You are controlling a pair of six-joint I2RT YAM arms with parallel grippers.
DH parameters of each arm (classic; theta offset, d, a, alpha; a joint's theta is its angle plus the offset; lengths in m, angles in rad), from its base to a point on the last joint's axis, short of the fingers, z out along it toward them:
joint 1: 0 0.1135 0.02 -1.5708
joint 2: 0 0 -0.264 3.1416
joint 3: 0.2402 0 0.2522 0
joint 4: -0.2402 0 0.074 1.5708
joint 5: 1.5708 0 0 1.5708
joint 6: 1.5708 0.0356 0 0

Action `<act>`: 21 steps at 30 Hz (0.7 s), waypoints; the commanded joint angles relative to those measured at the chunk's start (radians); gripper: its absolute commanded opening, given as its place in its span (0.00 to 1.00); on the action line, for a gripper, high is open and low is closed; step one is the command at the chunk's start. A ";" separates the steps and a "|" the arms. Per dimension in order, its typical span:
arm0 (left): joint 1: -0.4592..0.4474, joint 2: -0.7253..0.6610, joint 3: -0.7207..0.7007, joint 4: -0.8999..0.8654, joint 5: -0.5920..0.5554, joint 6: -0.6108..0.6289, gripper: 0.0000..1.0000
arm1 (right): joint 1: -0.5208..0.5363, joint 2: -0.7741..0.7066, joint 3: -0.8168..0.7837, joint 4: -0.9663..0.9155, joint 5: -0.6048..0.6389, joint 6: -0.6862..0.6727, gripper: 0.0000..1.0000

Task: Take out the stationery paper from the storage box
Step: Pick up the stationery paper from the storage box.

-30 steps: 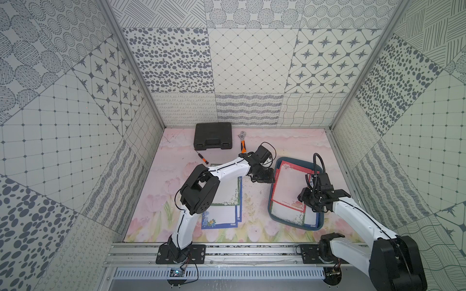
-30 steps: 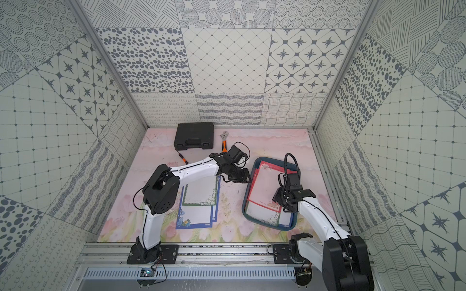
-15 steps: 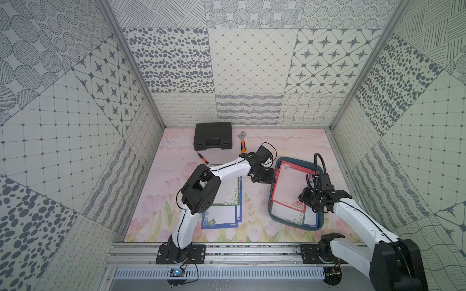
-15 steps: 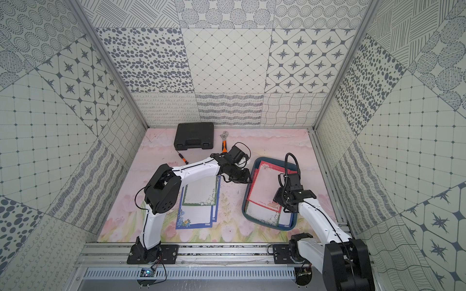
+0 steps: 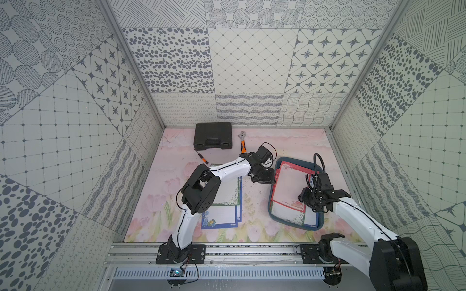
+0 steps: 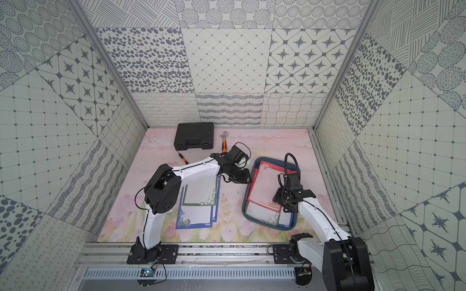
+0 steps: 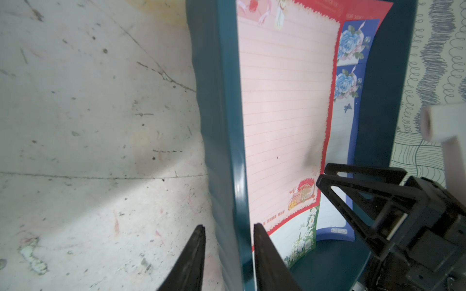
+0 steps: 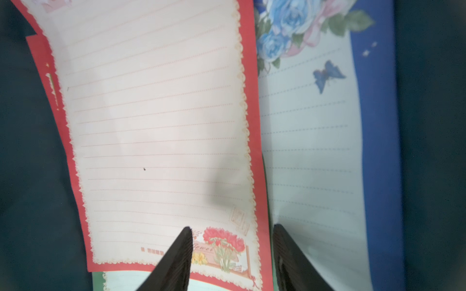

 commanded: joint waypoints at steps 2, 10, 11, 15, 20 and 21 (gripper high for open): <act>-0.009 0.007 0.009 -0.026 0.016 -0.006 0.34 | -0.004 0.013 0.006 0.032 -0.005 0.002 0.54; -0.010 0.007 0.007 -0.030 0.018 -0.002 0.34 | -0.004 0.021 0.010 0.040 -0.015 0.008 0.53; -0.010 0.007 0.008 -0.029 0.019 -0.002 0.33 | -0.004 0.020 0.010 0.041 -0.014 0.007 0.53; -0.010 0.008 0.010 -0.029 0.017 -0.003 0.33 | -0.004 0.026 0.009 0.043 -0.019 0.006 0.52; -0.012 0.016 0.010 -0.026 0.021 -0.006 0.33 | -0.004 0.027 0.005 0.064 -0.046 0.006 0.50; -0.012 0.016 0.010 -0.026 0.021 -0.006 0.33 | -0.004 0.025 0.007 0.069 -0.054 0.008 0.50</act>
